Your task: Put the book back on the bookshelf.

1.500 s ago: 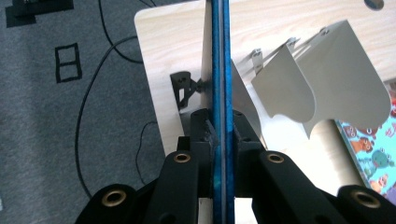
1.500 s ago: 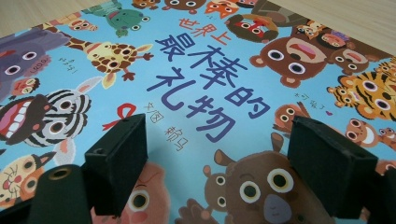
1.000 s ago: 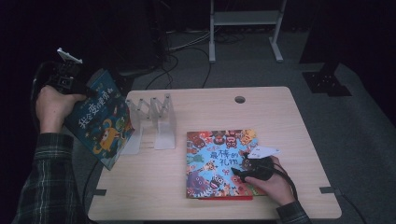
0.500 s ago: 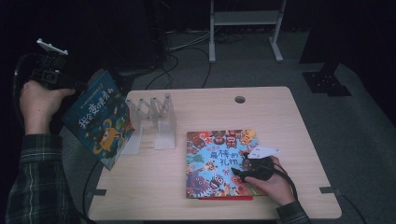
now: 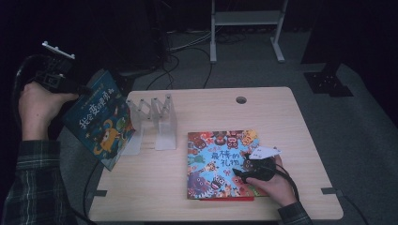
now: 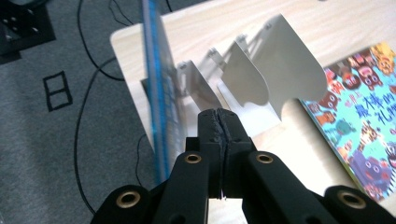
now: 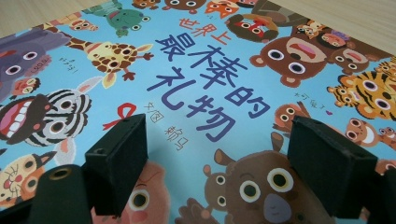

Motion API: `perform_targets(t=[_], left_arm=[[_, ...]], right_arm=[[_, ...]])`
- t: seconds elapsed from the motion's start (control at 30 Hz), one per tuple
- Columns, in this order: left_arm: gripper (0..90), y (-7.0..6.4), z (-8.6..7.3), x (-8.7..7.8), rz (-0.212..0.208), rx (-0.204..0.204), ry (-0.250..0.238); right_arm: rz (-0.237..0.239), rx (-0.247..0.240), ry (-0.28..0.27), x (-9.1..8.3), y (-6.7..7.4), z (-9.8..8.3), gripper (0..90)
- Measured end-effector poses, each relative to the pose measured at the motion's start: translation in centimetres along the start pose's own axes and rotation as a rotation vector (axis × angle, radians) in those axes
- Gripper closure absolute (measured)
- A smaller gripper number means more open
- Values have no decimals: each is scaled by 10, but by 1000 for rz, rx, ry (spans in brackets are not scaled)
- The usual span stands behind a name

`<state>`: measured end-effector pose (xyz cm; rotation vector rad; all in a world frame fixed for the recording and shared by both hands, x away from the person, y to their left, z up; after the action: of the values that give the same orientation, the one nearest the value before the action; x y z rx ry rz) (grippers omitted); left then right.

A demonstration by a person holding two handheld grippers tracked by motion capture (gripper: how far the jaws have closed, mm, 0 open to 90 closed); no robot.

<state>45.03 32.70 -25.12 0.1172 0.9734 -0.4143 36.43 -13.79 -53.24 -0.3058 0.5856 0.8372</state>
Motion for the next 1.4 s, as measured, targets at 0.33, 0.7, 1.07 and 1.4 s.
perform_targets(t=[0.33, 0.7, 1.07, 1.4], left_arm=[[875, -19, -15, 13, -35, 58, 12], [861, -50, -37, 36, -68, 128, 21], [802, -78, -58, 66, -109, 179, 47], [555, -96, -83, 110, -139, 233, 52]], right_arm=[[-4, 7, -7, -1, 0, 0, 206], [-12, 10, -3, -2, -1, 0, 225], [-10, 8, 1, -2, 0, -1, 234], [-9, 5, -1, -3, 0, 0, 262]])
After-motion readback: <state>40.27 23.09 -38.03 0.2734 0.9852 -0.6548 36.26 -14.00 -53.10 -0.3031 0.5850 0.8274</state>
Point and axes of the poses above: each handheld gripper's, and its own axes: x roughly forward along the jaws, z roughly out of its top, y roughly to its left, the point moved 9 cm from there along x, roughly forward along the jaws, and after that the axes turned 4 degrees about -x, right-handed, at the moved point
